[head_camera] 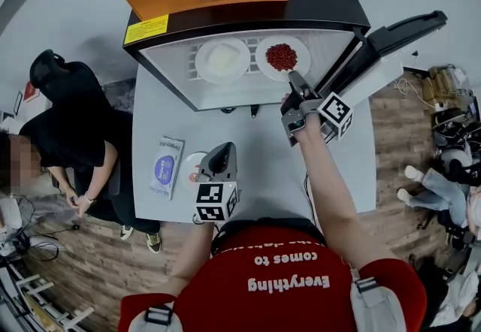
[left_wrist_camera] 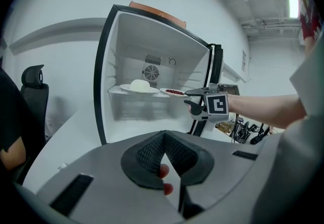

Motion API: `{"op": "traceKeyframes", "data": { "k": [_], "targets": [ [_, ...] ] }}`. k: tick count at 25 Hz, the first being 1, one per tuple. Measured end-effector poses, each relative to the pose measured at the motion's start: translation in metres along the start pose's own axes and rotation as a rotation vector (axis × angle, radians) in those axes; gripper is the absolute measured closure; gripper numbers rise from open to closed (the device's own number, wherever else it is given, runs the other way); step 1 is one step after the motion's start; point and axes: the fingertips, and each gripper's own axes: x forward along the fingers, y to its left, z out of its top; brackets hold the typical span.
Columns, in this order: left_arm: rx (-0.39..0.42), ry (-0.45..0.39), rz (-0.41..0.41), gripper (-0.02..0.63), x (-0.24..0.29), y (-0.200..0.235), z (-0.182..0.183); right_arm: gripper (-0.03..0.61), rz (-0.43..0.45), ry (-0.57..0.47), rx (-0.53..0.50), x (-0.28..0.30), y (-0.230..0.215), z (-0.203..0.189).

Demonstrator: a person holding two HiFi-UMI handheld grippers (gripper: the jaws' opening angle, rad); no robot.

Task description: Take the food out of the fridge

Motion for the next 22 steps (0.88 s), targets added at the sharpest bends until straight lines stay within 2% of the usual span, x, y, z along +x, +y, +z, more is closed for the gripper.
{"op": "traceKeyframes", "data": {
  "k": [4,14,22],
  "targets": [
    [-0.004,0.002,-0.004,0.607,0.002,-0.005,-0.001,0.529,0.029,0.000,0.025,0.002,0.007,0.000],
    [-0.003,-0.027,-0.012,0.607,-0.005,-0.009,0.004,0.552,0.080,0.032,0.113,-0.008,0.014,-0.007],
    [-0.002,-0.065,0.011,0.607,-0.024,-0.004,0.011,0.552,0.145,0.080,0.092,-0.036,0.038,-0.023]
  ]
}}
